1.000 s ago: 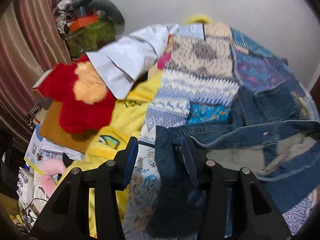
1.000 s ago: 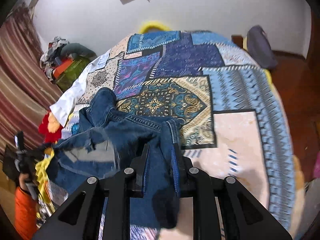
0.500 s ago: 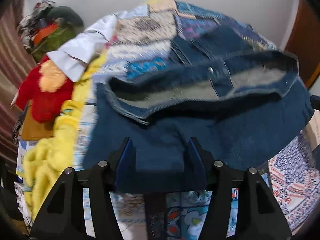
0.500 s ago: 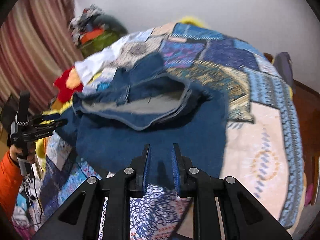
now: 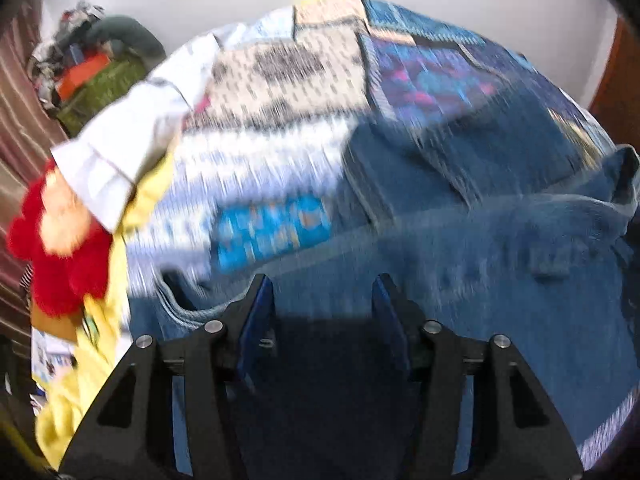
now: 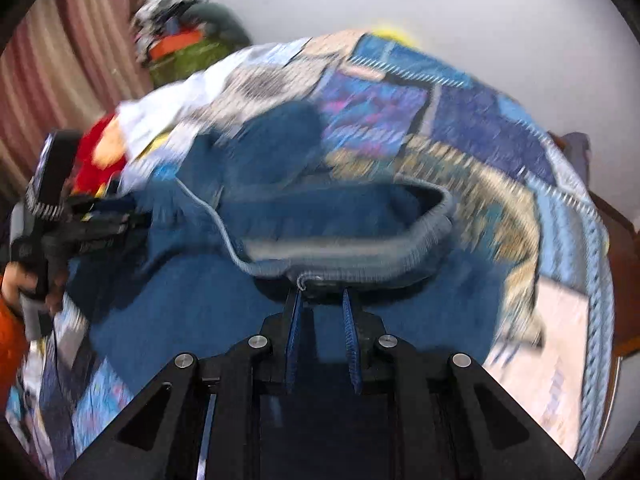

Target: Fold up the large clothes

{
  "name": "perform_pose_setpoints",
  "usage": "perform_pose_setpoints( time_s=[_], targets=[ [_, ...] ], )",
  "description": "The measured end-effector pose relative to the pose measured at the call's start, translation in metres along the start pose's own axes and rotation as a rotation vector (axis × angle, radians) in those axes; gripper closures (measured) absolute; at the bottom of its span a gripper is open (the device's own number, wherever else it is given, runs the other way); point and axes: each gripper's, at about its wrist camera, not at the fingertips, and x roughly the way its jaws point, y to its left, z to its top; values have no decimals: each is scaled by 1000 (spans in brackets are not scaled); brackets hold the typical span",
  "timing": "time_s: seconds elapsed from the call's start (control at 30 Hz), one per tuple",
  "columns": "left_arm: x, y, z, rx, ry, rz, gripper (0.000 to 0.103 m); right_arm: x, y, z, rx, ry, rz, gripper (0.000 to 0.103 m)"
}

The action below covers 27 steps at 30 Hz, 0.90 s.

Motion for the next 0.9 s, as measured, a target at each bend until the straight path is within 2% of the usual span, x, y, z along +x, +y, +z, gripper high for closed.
perform_pose_setpoints(
  time_s=[0.07, 0.1, 0.13, 0.2, 0.27, 0.33, 0.4, 0.57, 0.67, 0.73, 0.8, 0.9],
  targets=[
    [10, 4, 10, 0, -11, 69, 45, 13, -14, 13, 35, 5, -43, 87],
    [19, 8, 15, 4, 2, 128, 44, 21, -20, 18, 54, 20, -55, 87],
    [26, 11, 18, -1, 20, 163, 45, 30, -29, 21, 88, 53, -41, 87],
    [35, 26, 21, -33, 50, 185, 45, 32, -36, 20, 130, 60, -5, 87],
    [27, 50, 21, -110, 54, 141, 45, 21, -36, 18, 115, 32, -17, 87],
    [7, 72, 17, -169, 20, 63, 45, 5, -32, 15, 87, -8, -50, 87],
    [-18, 90, 15, -192, -11, 28, 45, -8, -31, 13, 72, -30, -29, 87],
    [-66, 92, -2, -84, -41, 35, 37, -37, 1, 10, 38, -55, 90, 87],
    [-79, 83, -23, -34, -31, -9, 34, -38, 32, 6, 15, -40, 156, 87],
    [-79, 72, -41, -24, -7, -56, 28, -34, 53, 0, -4, -22, 188, 87],
    [-74, 59, -55, -5, 12, -87, 28, -21, 76, -9, -21, 20, 219, 87],
    [-54, 39, -74, 42, 54, -59, 28, 2, 100, -25, -38, 109, 253, 87]
  ],
)
